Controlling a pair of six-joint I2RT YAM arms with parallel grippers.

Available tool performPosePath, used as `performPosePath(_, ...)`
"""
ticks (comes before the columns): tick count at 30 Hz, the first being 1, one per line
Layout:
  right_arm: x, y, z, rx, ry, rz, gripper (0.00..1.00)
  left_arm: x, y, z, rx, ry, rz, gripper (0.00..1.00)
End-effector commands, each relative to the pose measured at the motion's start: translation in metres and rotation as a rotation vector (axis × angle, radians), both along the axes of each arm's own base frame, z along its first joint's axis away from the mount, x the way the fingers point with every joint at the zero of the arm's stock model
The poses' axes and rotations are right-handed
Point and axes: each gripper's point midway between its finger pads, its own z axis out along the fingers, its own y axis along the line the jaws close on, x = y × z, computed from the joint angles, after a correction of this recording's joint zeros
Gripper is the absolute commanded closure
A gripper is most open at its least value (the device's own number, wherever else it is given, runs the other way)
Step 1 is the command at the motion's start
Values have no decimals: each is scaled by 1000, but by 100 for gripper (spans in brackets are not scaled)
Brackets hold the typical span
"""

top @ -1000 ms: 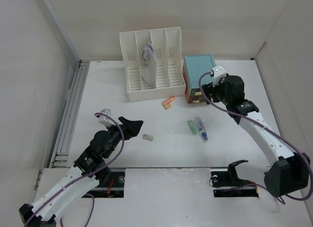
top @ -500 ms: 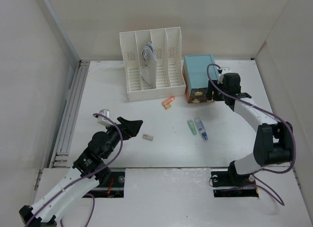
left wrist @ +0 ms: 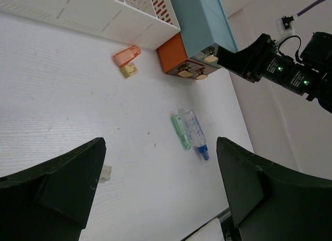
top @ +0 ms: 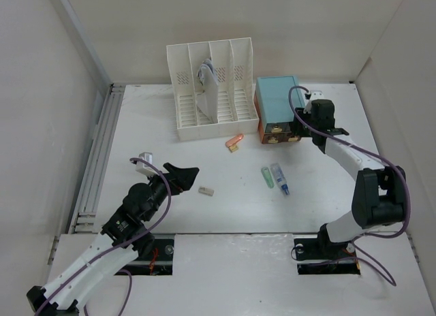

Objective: Organize the desk

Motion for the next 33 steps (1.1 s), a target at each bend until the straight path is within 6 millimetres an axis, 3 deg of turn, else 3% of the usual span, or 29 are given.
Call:
performPosePath(1, 18, 2, 40, 26, -158, -13, 67, 1, -2, 6, -22, -23, -3, 14)
performPosePath(3, 10, 4, 35, 34, -148, 3, 70, 1, -2, 6, -14, -28, -4, 14)
performPosePath(4, 7, 7, 44, 44, -162, 17, 70, 2, 0, 3, -5, -19, 5, 14)
performPosePath(8, -25, 12, 33, 42, -105, 85, 70, 0, 1, 7, -11, -26, 5, 14)
performPosePath(10, -45, 11, 17, 23, -46, 107, 70, 0, 2, 9, -17, -33, 5, 14)
performPosePath(16, -88, 11, 7, 15, 24, 153, 70, 2, 0, 5, -12, -27, 5, 14)
performPosePath(17, -93, 10, 4, 4, 31, 161, 70, 3, -1, 8, -20, -36, 5, 14)
performPosePath(19, -95, 12, 19, 22, -13, 175, 72, 3, -1, 6, -13, -28, 5, 14)
performPosePath(22, -101, 19, 16, 38, -3, 207, 72, 4, -2, 13, -25, -42, 5, 14)
performPosePath(23, -101, 21, 17, 43, -3, 214, 66, 4, -2, 13, -25, -42, 5, 14)
performPosePath(24, -100, 21, 16, 44, 8, 214, 43, 4, -2, 13, -25, -42, 5, 14)
performPosePath(27, -100, 26, 16, 56, 5, 249, 11, 4, -2, 13, -25, -42, 5, 14)
performPosePath(33, -115, 44, 53, 58, -90, 413, 9, 4, -2, 8, -13, -28, 5, 14)
